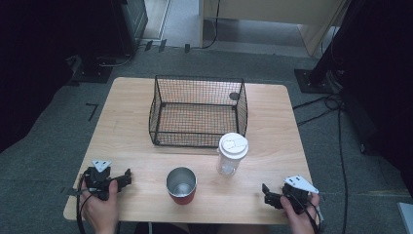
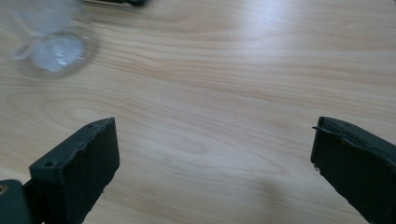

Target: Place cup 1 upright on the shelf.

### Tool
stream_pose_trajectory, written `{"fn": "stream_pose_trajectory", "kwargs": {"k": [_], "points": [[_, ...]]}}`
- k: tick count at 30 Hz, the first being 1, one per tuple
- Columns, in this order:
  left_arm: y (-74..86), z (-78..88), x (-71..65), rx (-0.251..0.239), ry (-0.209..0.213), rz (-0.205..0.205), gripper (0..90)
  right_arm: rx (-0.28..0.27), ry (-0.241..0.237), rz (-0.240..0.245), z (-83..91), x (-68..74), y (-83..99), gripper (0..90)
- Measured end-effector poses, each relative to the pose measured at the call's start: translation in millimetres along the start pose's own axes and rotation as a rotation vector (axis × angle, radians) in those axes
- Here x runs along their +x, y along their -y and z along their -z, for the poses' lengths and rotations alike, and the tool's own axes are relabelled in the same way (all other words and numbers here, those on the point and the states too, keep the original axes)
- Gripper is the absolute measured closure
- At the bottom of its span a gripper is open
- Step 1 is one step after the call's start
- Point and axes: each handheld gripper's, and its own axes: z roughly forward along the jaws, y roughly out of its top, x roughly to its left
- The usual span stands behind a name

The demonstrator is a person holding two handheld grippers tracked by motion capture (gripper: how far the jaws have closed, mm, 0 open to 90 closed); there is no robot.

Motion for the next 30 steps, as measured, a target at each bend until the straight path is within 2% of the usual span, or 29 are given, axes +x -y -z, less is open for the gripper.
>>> {"fn": "stream_pose_trajectory", "kwargs": {"k": [1,2,3,4,8,9,14,17,18,21,22,24,30], "points": [[0.0,0.0,0.0,0.0,0.0,0.0,0.0,0.0,0.0,0.0,0.0,0.0,0.0,1.2],[0.0,0.0,0.0,0.0,0.0,-0.001,0.1,-0.007,-0.026,0.025,1.6,9.5,-3.2,1.3],[0.0,0.0,0.0,0.0,0.0,-0.001,0.1,-0.007,-0.026,0.025,1.6,9.5,-3.2,1.3],[0.0,0.0,0.0,0.0,-0.001,-0.001,0.1,-0.012,-0.05,0.047,3.4,19.3,-6.4,1.3],[0.0,0.0,0.0,0.0,0.0,0.0,0.1,-0.018,-0.079,0.073,5.9,33.8,-11.2,1.3],[0.0,0.0,0.0,0.0,0.0,0.0,0.1,-0.022,-0.099,0.084,7.0,43.3,-14.0,1.3],[0.0,0.0,0.0,-0.001,0.0,-0.001,0.1,-0.039,-0.157,0.121,9.9,63.6,-21.4,1.3],[0.0,0.0,0.0,0.0,-0.001,0.0,0.1,-0.042,-0.177,0.14,11.2,71.2,-25.0,1.3],[0.0,0.0,0.0,0.0,0.0,0.0,0.0,-0.049,-0.194,0.153,13.5,78.7,-29.0,1.3],[0.0,0.0,0.1,0.0,0.0,-0.001,0.1,-0.058,-0.221,0.168,15.8,89.0,-34.8,1.3],[0.0,0.0,0.1,0.0,0.0,-0.001,0.1,-0.058,-0.221,0.168,15.8,89.0,-34.8,1.3],[0.0,0.0,0.2,0.0,0.0,-0.002,0.1,-0.062,-0.242,0.189,16.9,100.0,-39.4,1.3],[0.0,0.0,0.1,0.001,-0.001,-0.001,0.1,-0.072,-0.277,0.206,17.5,116.3,-43.4,1.3]]}}
